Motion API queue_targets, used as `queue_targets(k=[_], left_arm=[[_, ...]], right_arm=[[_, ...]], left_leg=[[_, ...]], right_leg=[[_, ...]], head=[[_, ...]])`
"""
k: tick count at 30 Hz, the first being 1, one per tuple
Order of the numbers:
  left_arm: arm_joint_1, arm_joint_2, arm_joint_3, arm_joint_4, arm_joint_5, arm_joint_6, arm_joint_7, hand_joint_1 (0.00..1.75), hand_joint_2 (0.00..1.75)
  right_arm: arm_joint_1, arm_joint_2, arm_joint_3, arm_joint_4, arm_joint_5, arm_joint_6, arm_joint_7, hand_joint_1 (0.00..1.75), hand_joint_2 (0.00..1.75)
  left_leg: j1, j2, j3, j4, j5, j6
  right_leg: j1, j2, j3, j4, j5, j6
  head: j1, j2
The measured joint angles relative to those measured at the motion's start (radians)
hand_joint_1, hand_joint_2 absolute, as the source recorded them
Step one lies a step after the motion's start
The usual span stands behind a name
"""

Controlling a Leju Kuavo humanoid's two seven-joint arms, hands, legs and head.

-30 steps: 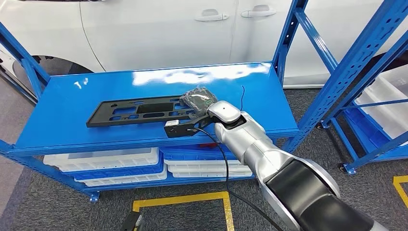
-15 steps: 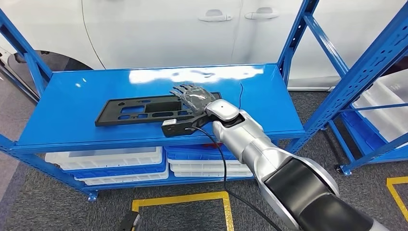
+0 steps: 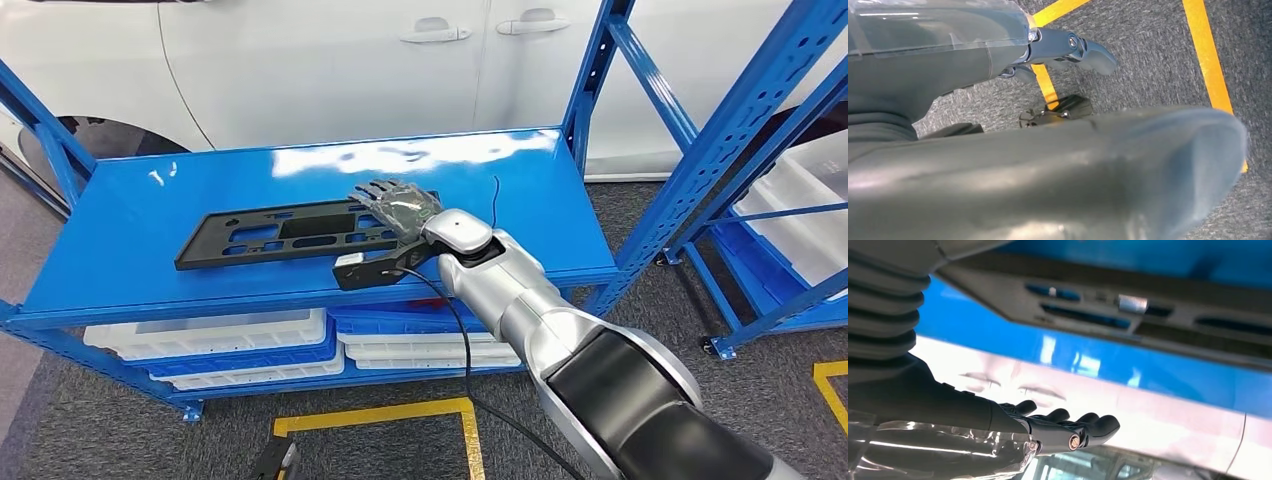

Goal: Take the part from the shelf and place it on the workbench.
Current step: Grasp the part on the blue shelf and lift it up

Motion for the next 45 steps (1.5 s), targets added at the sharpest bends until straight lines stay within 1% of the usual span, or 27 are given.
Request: queue_targets(k=[1, 2, 4, 6, 9, 11, 12, 14, 15, 16, 17, 19, 21, 24, 26, 27, 29, 30, 31, 32, 34, 35, 37, 39, 41, 42, 45], left_arm=[[0.000, 0.000, 0.000, 0.000, 0.000, 0.000, 0.000, 0.00, 0.00], [0.000, 0.000, 0.000, 0.000, 0.000, -0.001, 0.001, 0.00, 0.00], [-0.002, 0.000, 0.000, 0.000, 0.001, -0.001, 0.000, 0.00, 0.00], [-0.004, 0.000, 0.000, 0.000, 0.002, -0.002, -0.001, 0.00, 0.00], [-0.003, 0.000, 0.000, 0.000, 0.002, 0.000, -0.004, 0.00, 0.00], [-0.004, -0.001, 0.000, 0.000, 0.002, 0.001, -0.006, 0.00, 0.00], [-0.005, -0.001, 0.000, 0.000, 0.002, 0.001, -0.008, 0.00, 0.00], [-0.004, -0.001, 0.000, 0.000, 0.003, 0.001, -0.007, 0.00, 0.00], [-0.003, -0.001, 0.000, 0.000, 0.003, 0.001, -0.007, 0.00, 0.00], [-0.002, -0.001, 0.000, 0.000, 0.003, 0.001, -0.006, 0.00, 0.00], [-0.001, -0.001, 0.000, 0.000, 0.003, 0.001, -0.005, 0.00, 0.00], [0.000, -0.002, 0.000, 0.000, 0.003, 0.000, -0.004, 0.00, 0.00], [-0.001, -0.003, 0.000, 0.000, 0.004, -0.001, -0.003, 0.00, 0.00], [-0.001, -0.002, 0.001, 0.000, 0.004, 0.000, -0.003, 0.00, 0.00], [-0.001, -0.002, 0.001, 0.000, 0.004, -0.001, -0.004, 0.00, 0.00], [-0.002, -0.002, 0.001, 0.000, 0.004, -0.001, -0.004, 0.00, 0.00], [-0.001, -0.002, 0.001, 0.000, 0.004, -0.001, -0.003, 0.00, 0.00], [0.001, -0.002, 0.001, 0.000, 0.004, -0.001, -0.003, 0.00, 0.00], [0.002, -0.002, 0.001, 0.000, 0.004, -0.002, -0.002, 0.00, 0.00], [0.003, -0.001, 0.001, 0.000, 0.004, -0.002, -0.002, 0.00, 0.00], [0.002, -0.001, 0.001, 0.000, 0.004, -0.002, -0.002, 0.00, 0.00], [0.001, 0.000, 0.001, 0.000, 0.004, -0.002, -0.002, 0.00, 0.00], [0.000, 0.001, 0.001, 0.000, 0.004, -0.002, -0.002, 0.00, 0.00], [0.002, 0.001, 0.001, 0.000, 0.004, -0.003, -0.002, 0.00, 0.00], [0.002, 0.000, 0.001, 0.000, 0.004, -0.002, -0.002, 0.00, 0.00], [0.001, 0.000, 0.001, 0.000, 0.004, -0.003, -0.002, 0.00, 0.00], [0.001, 0.000, 0.001, 0.000, 0.005, -0.003, -0.002, 0.00, 0.00]], right_arm=[[0.004, 0.001, 0.002, 0.002, 0.001, 0.001, 0.000, 0.00, 0.00], [0.007, 0.002, 0.003, 0.003, 0.002, 0.002, 0.000, 0.00, 0.00], [0.008, 0.005, 0.006, 0.004, 0.002, 0.002, 0.000, 0.00, 0.00], [0.008, 0.007, 0.008, 0.005, 0.001, 0.002, 0.000, 0.00, 0.00], [0.009, 0.009, 0.008, 0.006, 0.000, 0.002, 0.000, 0.00, 0.00], [0.006, 0.010, 0.008, 0.007, -0.002, 0.002, 0.001, 0.00, 0.00], [0.006, 0.010, 0.008, 0.008, -0.004, 0.002, 0.000, 0.00, 0.00], [0.008, 0.009, 0.009, 0.011, -0.005, 0.002, 0.000, 0.00, 0.00], [0.011, 0.008, 0.009, 0.013, -0.005, 0.002, 0.000, 0.00, 0.00], [0.013, 0.008, 0.009, 0.015, -0.005, 0.002, -0.001, 0.00, 0.00], [0.014, 0.007, 0.009, 0.016, -0.005, 0.002, -0.001, 0.00, 0.00], [0.014, 0.007, 0.009, 0.017, -0.006, 0.002, -0.001, 0.00, 0.00], [0.013, 0.007, 0.009, 0.017, -0.008, 0.002, -0.002, 0.00, 0.00], [0.014, 0.007, 0.009, 0.018, -0.010, 0.001, -0.002, 0.00, 0.00], [0.013, 0.009, 0.010, 0.018, -0.012, 0.001, -0.002, 0.00, 0.00], [0.011, 0.010, 0.010, 0.017, -0.013, 0.001, -0.003, 0.00, 0.00], [0.012, 0.012, 0.012, 0.018, -0.014, 0.001, -0.004, 0.00, 0.00], [0.013, 0.012, 0.013, 0.018, -0.014, 0.001, -0.004, 0.00, 0.00], [0.015, 0.012, 0.014, 0.018, -0.015, 0.001, -0.004, 0.00, 0.00], [0.016, 0.012, 0.015, 0.018, -0.015, 0.001, -0.005, 0.00, 0.00], [0.015, 0.013, 0.017, 0.018, -0.015, 0.001, -0.005, 0.00, 0.00], [0.015, 0.013, 0.017, 0.018, -0.015, 0.001, -0.005, 0.00, 0.00], [0.015, 0.013, 0.018, 0.018, -0.016, 0.001, -0.005, 0.00, 0.00], [0.016, 0.013, 0.019, 0.018, -0.016, 0.001, -0.004, 0.00, 0.00], [0.015, 0.012, 0.020, 0.018, -0.016, 0.001, -0.004, 0.00, 0.00], [0.014, 0.012, 0.020, 0.018, -0.016, 0.001, -0.004, 0.00, 0.00], [0.018, 0.010, 0.024, 0.021, -0.017, 0.007, -0.004, 0.00, 0.00]], left_leg=[[0.000, 0.000, 0.005, -0.013, 0.019, 0.001], [0.000, 0.000, 0.029, -0.065, 0.052, 0.004], [-0.003, 0.000, 0.101, -0.212, 0.111, 0.016], [-0.008, 0.000, 0.140, -0.288, 0.123, 0.029], [-0.008, -0.001, 0.150, -0.301, 0.123, 0.045], [-0.004, -0.001, 0.159, -0.307, 0.126, 0.053], [-0.003, -0.001, 0.161, -0.308, 0.126, 0.056], [-0.004, -0.001, 0.162, -0.307, 0.123, 0.059], [-0.004, -0.001, 0.163, -0.306, 0.121, 0.060], [-0.004, -0.002, 0.165, -0.305, 0.118, 0.060], [-0.004, -0.002, 0.170, -0.304, 0.114, 0.059], [-0.004, -0.003, 0.181, -0.302, 0.104, 0.054], [-0.005, -0.002, 0.184, -0.300, 0.097, 0.045], [-0.007, -0.001, 0.183, -0.293, 0.090, 0.027], [-0.005, -0.001, 0.172, -0.258, 0.067, 0.017], [-0.004, -0.001, 0.152, -0.214, 0.043, 0.013], [-0.002, -0.001, 0.085, -0.080, -0.018, 0.006], [-0.001, -0.001, 0.052, -0.025, -0.037, 0.004], [-0.001, -0.001, 0.035, -0.003, -0.037, 0.004], [-0.001, -0.001, 0.038, -0.023, -0.015, 0.006], [-0.003, -0.001, 0.091, -0.159, 0.068, 0.016], [-0.005, -0.001, 0.119, -0.228, 0.095, 0.022], [-0.012, -0.001, 0.147, -0.297, 0.118, 0.033], [-0.013, -0.002, 0.148, -0.302, 0.124, 0.042], [-0.008, -0.001, 0.150, -0.310, 0.135, 0.051], [-0.005, 0.000, 0.151, -0.314, 0.139, 0.054], [-0.005, 0.001, 0.150, -0.314, 0.140, 0.058]], right_leg=[[0.000, 0.001, 0.001, 0.001, -0.002, 0.000], [0.001, 0.003, 0.002, 0.002, -0.004, 0.001], [0.002, 0.005, 0.006, 0.003, -0.010, 0.006], [0.004, 0.006, 0.008, 0.002, -0.013, 0.016], [0.005, 0.006, 0.010, 0.013, -0.012, 0.033], [0.003, 0.004, -0.015, 0.067, -0.043, 0.043], [0.001, 0.003, -0.044, 0.121, -0.072, 0.047], [-0.001, 0.003, -0.116, 0.248, -0.123, 0.053], [-0.001, 0.002, -0.142, 0.285, -0.130, 0.054], [-0.002, 0.002, -0.152, 0.288, -0.119, 0.054], [-0.002, 0.001, -0.140, 0.249, -0.088, 0.052], [-0.001, 0.000, -0.081, 0.110, -0.009, 0.044], [0.005, -0.001, -0.042, 0.014, 0.025, 0.031], [0.007, 0.000, -0.034, 0.000, 0.029, 0.013], [0.003, 0.001, -0.024, -0.004, 0.026, 0.003], [0.002, 0.001, -0.020, -0.005, 0.025, -0.001], [0.003, 0.001, -0.017, -0.005, 0.022, -0.006], [0.004, 0.001, -0.017, -0.005, 0.022, -0.007], [0.005, 0.002, -0.016, -0.005, 0.021, -0.007], [0.006, 0.003, -0.014, -0.005, 0.020, -0.008], [0.008, 0.005, -0.010, -0.005, 0.018, -0.006], [0.010, 0.006, -0.008, -0.005, 0.017, -0.004], [0.011, 0.007, -0.011, -0.004, 0.017, 0.003], [0.012, 0.007, -0.014, -0.004, 0.018, 0.015], [0.011, 0.006, -0.022, 0.016, 0.000, 0.027], [0.010, 0.006, -0.038, 0.053, -0.025, 0.032], [0.003, 0.004, -0.126, 0.248, -0.116, 0.043]], head=[[0.000, 0.000], [0.000, 0.000], [0.000, 0.000], [0.000, 0.000], [0.000, 0.000], [0.000, 0.000], [0.000, 0.000], [0.000, 0.000], [0.000, 0.000], [0.000, 0.000], [0.000, 0.000], [0.000, 0.000], [0.000, 0.000], [0.000, 0.000], [0.000, 0.000], [0.000, 0.000], [0.000, 0.000], [0.000, 0.000], [0.000, 0.000], [0.000, 0.000], [0.000, 0.000], [0.000, 0.000], [0.000, 0.000], [0.000, 0.000], [0.000, 0.000], [0.000, 0.000], [0.000, 0.000]])
